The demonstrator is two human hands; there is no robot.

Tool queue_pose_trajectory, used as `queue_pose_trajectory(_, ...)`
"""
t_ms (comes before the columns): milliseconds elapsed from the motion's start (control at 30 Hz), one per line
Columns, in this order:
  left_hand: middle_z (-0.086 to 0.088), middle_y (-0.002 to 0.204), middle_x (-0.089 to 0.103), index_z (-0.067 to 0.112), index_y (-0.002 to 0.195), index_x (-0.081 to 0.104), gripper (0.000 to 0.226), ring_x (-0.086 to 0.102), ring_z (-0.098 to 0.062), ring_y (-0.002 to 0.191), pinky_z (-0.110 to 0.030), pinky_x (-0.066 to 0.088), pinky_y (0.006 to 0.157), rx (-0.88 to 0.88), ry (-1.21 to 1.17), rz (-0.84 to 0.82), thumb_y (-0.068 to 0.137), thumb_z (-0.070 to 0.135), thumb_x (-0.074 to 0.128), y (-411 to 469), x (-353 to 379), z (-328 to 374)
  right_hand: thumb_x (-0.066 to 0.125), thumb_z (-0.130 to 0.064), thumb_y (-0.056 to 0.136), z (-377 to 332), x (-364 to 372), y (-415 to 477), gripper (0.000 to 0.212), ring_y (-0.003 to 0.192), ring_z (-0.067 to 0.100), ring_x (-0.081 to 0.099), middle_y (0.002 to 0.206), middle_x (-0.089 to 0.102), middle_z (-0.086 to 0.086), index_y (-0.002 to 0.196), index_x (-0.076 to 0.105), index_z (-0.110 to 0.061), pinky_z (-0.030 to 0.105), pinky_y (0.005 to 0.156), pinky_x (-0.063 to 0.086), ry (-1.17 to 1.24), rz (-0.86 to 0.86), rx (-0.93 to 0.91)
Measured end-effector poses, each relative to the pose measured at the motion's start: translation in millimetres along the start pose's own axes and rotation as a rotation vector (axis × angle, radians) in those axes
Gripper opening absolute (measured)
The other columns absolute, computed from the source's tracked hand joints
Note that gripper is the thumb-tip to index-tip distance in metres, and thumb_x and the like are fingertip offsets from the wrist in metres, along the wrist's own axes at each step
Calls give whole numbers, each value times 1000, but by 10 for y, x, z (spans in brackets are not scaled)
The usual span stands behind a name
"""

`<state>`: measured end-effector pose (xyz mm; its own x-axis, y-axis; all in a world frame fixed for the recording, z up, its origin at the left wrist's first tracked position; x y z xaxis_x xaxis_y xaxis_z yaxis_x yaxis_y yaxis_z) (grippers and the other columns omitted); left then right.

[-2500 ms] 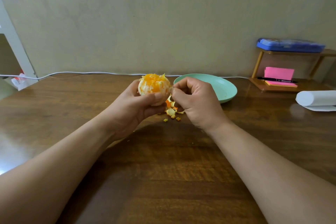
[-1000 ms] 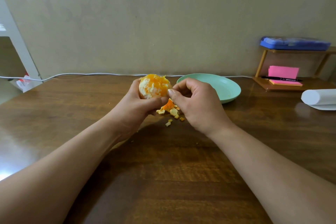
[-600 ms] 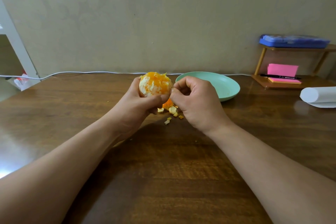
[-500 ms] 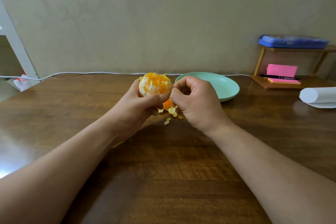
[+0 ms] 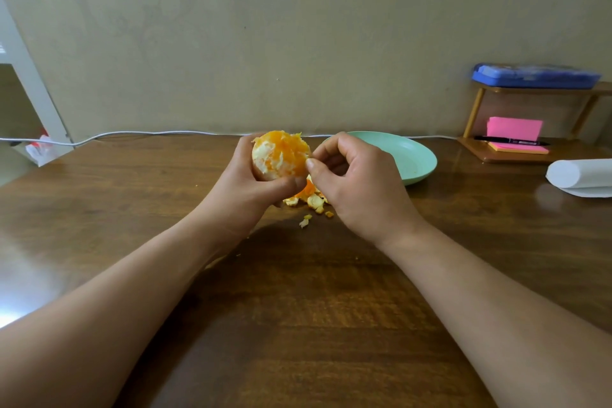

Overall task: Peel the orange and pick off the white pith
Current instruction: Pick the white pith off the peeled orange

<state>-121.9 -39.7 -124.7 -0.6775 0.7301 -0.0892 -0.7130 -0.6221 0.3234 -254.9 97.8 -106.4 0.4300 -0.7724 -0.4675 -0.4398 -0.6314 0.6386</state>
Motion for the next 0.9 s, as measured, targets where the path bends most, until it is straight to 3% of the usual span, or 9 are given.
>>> queue_pose_trajectory(167, 6, 126, 63, 37, 144, 46, 78, 69, -7, 109, -25, 61, 86, 146, 282, 70, 83, 23, 93, -39, -35, 14, 75, -26, 97, 25, 15, 1, 6, 78, 12, 70, 84, 73, -8, 97, 74, -21, 40, 72, 63, -130, 10, -70)
queue_pose_trajectory(367, 13, 127, 58, 37, 147, 42, 84, 65, -2, 107, -15, 56, 82, 230, 399, 83, 80, 27, 92, -84, -2, 50, 75, -21, 89, 11, 43, -3, 11, 67, 11, 62, 73, 67, -8, 82, 67, -24, 32, 60, 56, -165, -9, -55)
queue_pose_trajectory(467, 7, 127, 62, 36, 143, 46, 78, 69, -7, 109, -22, 60, 84, 167, 299, 69, 82, 25, 93, -63, -8, 36, 75, -18, 88, 34, 34, 16, 13, 65, 8, 59, 72, 65, -9, 80, 67, -23, 20, 57, 48, -9, -27, 37)
queue_pose_trajectory(533, 1, 125, 66, 33, 141, 49, 74, 72, -11, 107, -28, 61, 82, 97, 180, 32, 82, 22, 93, -33, -9, 19, 75, -17, 87, 54, 31, 36, 11, 67, 7, 59, 72, 64, -10, 81, 68, -23, 25, 59, 53, 105, -56, 94)
queue_pose_trajectory(600, -2, 118, 68, 27, 137, 52, 70, 71, -12, 97, -31, 57, 74, 24, 43, -9, 81, 18, 92, -9, 1, 15, 73, -18, 85, 75, 28, 49, 7, 71, 11, 61, 73, 65, -8, 81, 69, -23, 40, 62, 61, 242, -75, 140)
queue_pose_trajectory(767, -4, 109, 66, 14, 136, 51, 76, 66, -15, 83, -29, 53, 65, -101, -287, -82, 71, 21, 88, 15, 22, 30, 70, -9, 93, 84, 39, 42, 21, 77, 21, 66, 79, 67, 2, 81, 70, -26, 32, 59, 57, 461, -109, 232)
queue_pose_trajectory(900, -6, 104, 66, 11, 134, 54, 56, 67, -16, 79, -26, 54, 63, -124, -408, -110, 83, 16, 76, 33, 4, 35, 69, -15, 99, 101, 32, 30, 13, 77, 19, 70, 85, 73, 3, 89, 72, -23, 36, 62, 61, 381, -110, 244)
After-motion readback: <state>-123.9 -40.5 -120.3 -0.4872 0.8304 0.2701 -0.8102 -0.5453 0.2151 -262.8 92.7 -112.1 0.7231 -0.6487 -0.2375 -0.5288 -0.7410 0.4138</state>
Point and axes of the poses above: each hand's wrist, its own y-axis towards the middle knuckle, its own x-axis out of the palm, z = x × y, the point moved 1 cm from there along y, towards the middle knuckle
